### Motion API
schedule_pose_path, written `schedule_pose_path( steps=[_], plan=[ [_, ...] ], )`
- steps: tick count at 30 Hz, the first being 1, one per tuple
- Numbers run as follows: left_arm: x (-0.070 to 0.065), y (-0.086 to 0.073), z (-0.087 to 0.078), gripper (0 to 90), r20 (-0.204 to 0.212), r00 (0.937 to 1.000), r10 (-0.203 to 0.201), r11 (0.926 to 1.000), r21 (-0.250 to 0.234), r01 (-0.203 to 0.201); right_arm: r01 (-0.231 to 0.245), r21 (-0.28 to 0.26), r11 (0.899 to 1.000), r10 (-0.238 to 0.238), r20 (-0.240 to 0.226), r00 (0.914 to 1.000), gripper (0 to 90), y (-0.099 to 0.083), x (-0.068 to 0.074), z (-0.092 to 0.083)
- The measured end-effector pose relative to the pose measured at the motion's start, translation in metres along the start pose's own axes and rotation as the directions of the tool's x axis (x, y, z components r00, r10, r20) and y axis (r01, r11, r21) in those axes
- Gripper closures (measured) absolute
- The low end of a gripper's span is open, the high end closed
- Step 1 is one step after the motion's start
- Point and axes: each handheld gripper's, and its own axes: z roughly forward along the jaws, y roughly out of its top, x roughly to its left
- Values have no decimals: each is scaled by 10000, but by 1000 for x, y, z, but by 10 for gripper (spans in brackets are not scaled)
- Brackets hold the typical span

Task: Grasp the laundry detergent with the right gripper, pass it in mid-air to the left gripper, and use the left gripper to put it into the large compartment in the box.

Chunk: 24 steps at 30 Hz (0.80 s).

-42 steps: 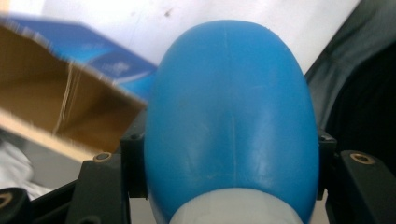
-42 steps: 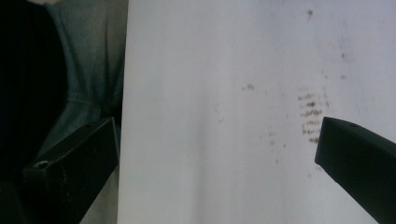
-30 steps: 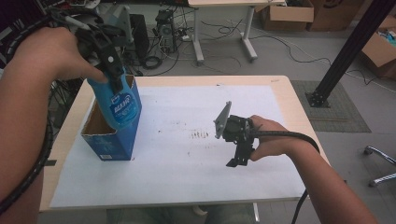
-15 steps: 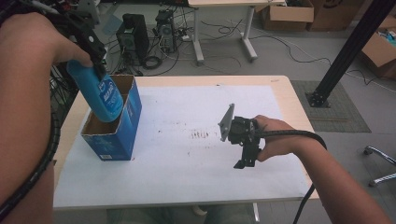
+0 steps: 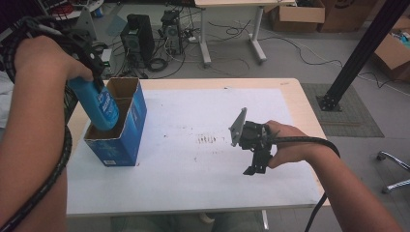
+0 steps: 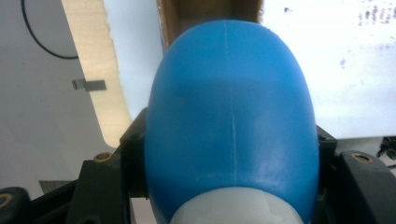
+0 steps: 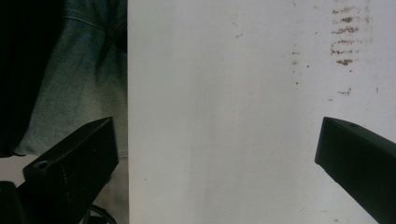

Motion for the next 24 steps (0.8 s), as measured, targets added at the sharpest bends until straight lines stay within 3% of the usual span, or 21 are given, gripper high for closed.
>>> schedule_pose_path(
  steps=[6, 13, 17, 24],
  plan=[
    [0, 8, 30, 385, -186, 9998, 83, 9999, -143, -86, -69, -60, 10000, 69, 14, 10000, 0, 0, 0, 1],
    [1, 14, 67, 385, -111, 9998, 136, 9996, 263, -133, -44, -95, 9999, 45, 83, 10000, 0, 1, 1, 0],
    [0, 17, 90, 386, -55, 9999, 156, 9996, 237, -155, -47, -7, 10000, 47, 38, 10000, 0, 1, 2, 3],
    [1, 20, 112, 386, -116, 9997, 227, 9994, 281, -223, -65, -3, 10000, 65, 87, 9999, 0, 0, 2, 3]
  ],
)
